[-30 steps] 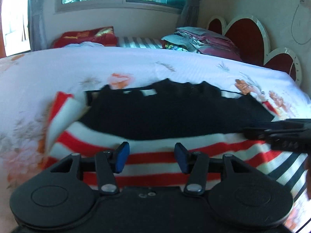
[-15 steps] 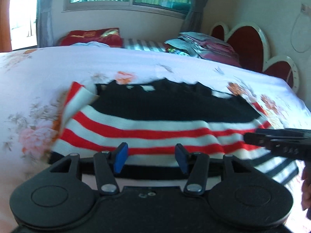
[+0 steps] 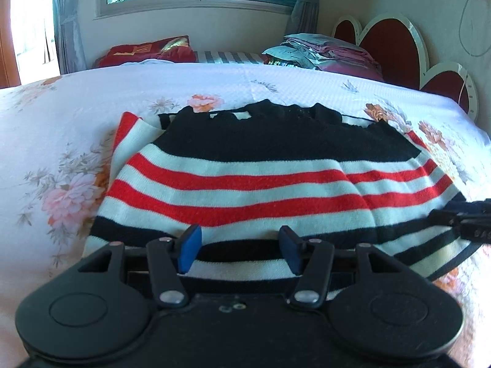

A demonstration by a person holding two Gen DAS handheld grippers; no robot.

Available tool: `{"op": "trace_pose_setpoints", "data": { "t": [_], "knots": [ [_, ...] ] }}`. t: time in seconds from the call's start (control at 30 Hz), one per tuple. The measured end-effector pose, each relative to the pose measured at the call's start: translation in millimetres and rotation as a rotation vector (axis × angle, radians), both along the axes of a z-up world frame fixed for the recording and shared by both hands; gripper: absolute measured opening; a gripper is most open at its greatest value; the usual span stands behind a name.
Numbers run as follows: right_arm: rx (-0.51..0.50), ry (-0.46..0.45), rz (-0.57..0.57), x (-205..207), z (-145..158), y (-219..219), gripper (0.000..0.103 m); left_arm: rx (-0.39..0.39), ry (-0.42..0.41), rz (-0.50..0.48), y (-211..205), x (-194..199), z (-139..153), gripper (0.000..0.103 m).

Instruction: Fold small clothes

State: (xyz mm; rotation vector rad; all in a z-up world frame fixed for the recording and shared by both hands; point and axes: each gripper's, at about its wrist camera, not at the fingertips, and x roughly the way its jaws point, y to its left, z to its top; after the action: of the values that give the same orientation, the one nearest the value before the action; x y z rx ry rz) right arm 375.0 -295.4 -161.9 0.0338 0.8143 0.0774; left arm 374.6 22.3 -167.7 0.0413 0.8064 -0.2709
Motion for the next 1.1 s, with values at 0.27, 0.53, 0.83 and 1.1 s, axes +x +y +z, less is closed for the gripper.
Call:
{"op": "trace_pose_setpoints", "data": {
  "t": [0.27,0.53,0.83,1.1],
  "knots": [
    [-0.064,0.012,-0.041,-16,-1,1,0.047,0.024,0.007,0.007,12,-14,-1,0.054],
    [-0.11,0.03,-0.066,-23,-9,15,0.047,0.008,0.04,0.03,19,-14,-9,0.054],
    [-0.089,0.078,-0.041,-15,-4,9,0.048,0.001,0.06,0.051,20,-15,-4,0.054],
    [0.048,-0.052,0.066,-13,28,15,0.048,-0.01,-0.028,0.113,8,-24,22,0.058]
  ]
}}
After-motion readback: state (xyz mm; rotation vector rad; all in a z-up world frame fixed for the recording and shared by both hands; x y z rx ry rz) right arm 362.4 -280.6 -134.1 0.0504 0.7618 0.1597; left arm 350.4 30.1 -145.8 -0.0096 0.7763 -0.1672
